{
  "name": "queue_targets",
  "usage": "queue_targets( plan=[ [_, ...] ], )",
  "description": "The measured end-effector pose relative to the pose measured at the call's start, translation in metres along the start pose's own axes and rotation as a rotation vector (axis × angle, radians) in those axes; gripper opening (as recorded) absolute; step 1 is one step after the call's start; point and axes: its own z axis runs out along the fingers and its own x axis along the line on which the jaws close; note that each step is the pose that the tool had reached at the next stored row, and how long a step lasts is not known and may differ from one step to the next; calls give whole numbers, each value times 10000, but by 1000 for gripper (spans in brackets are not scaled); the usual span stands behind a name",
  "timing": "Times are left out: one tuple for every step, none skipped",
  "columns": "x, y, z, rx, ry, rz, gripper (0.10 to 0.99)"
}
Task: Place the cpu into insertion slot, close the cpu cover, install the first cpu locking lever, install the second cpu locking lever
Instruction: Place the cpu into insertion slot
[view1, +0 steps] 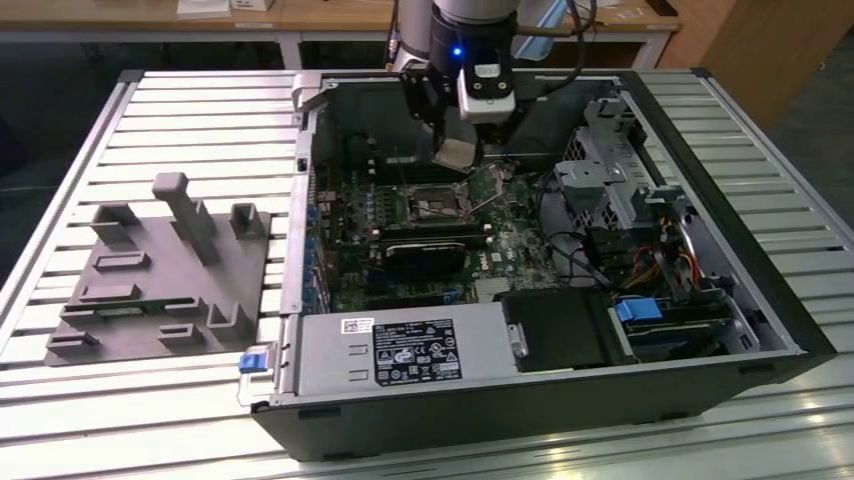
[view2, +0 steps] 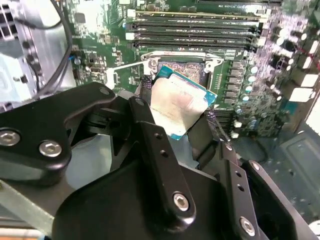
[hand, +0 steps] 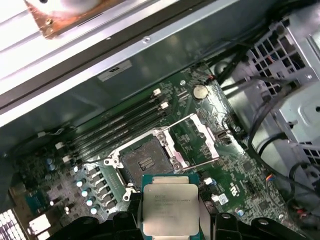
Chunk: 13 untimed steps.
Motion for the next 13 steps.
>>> queue_targets(
  plan=[
    [0, 0, 1, 3, -13, 168, 541],
    [0, 0, 2, 6, -26, 338, 541],
    [0, 0, 3, 10, -40, 507, 541],
    [0, 0, 4, 14, -53, 676, 541],
    [0, 0, 5, 18, -68, 860, 541],
    [0, 0, 6, 23, -81, 1026, 541],
    [0, 0, 7, 27, -95, 1194, 541],
    [0, -1, 8, 32, -108, 1359, 541],
    [0, -1, 9, 37, -123, 1525, 541],
    [0, -1, 10, 43, -137, 1685, 541],
    [0, -1, 11, 49, -151, 1847, 541],
    [0, -1, 11, 57, -166, 2003, 541],
    [0, -1, 12, 64, -182, 2165, 541]
  ],
)
